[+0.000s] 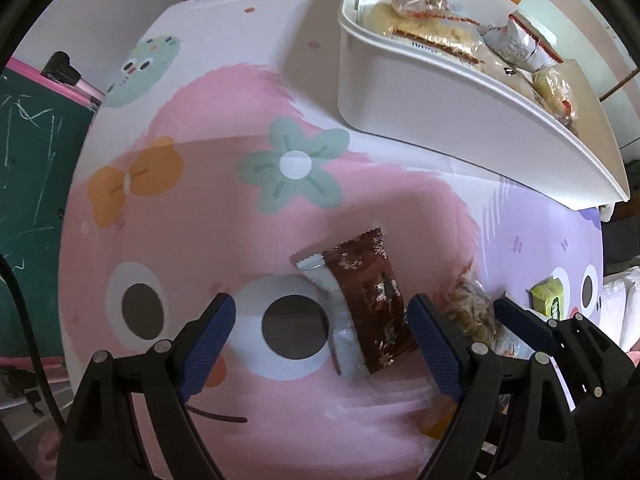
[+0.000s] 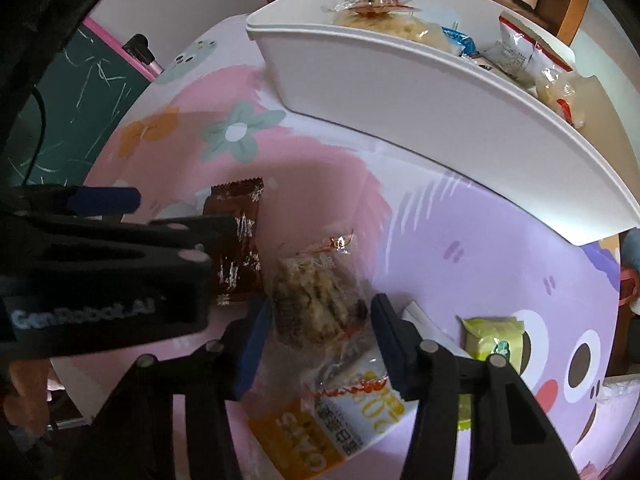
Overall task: Organize snacks
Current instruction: 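Grasp the red-brown wrapper bar with left tool while right tool grasps clear nut pack, then carry the red-brown bar and nut pack up over the white tray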
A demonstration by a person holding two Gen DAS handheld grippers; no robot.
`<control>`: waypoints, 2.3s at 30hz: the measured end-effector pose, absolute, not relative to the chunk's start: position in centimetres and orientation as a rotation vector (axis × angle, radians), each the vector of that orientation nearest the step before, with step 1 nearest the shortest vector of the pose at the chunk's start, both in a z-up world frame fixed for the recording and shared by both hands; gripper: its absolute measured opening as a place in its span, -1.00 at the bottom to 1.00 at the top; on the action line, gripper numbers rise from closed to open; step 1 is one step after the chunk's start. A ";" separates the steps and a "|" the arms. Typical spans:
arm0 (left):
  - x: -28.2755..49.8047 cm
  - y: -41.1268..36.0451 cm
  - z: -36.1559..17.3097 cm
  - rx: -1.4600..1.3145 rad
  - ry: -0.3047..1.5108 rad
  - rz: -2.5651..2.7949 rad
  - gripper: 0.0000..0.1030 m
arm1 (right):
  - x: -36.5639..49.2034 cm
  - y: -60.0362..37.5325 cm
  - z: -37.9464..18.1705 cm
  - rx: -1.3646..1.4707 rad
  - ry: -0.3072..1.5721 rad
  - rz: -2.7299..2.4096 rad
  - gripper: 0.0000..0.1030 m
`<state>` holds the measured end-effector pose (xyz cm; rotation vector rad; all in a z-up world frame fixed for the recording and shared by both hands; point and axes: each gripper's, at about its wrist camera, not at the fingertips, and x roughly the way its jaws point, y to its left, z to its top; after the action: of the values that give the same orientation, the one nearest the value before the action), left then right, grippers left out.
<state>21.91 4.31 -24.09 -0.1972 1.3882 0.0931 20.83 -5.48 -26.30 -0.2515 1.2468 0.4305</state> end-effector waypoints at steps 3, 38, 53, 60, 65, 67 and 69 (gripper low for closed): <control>22.4 4.1 -24.7 -0.203 1.401 0.090 0.69 | 21.1 -6.0 -26.3 -0.243 1.239 0.413 -0.04; 20.5 3.4 -25.0 -0.126 1.392 0.104 -0.40 | 20.1 -8.0 -25.3 -0.188 1.235 0.347 -0.11; 17.7 0.9 -15.7 -0.062 1.241 0.009 -0.41 | 17.8 -9.0 -18.7 -0.146 1.115 0.355 -0.11; 17.8 0.0 -11.1 -0.020 1.152 -0.023 -0.41 | 17.5 -10.5 -14.2 -0.107 1.030 0.337 -0.11; 18.8 -0.3 -8.2 0.007 1.099 -0.031 -0.40 | 18.0 -11.0 -11.3 -0.101 0.969 0.308 -0.11; 19.4 -0.3 -7.2 0.019 1.078 -0.036 -0.40 | 18.3 -11.2 -10.3 -0.097 0.951 0.294 -0.11; 20.2 -0.4 -5.9 0.038 1.051 -0.040 -0.40 | 18.8 -11.4 -9.2 -0.094 0.932 0.282 -0.11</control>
<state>20.19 -0.45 -5.93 0.0383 1.0512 -0.0398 18.77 -11.35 -9.20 -0.0935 0.9321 0.2825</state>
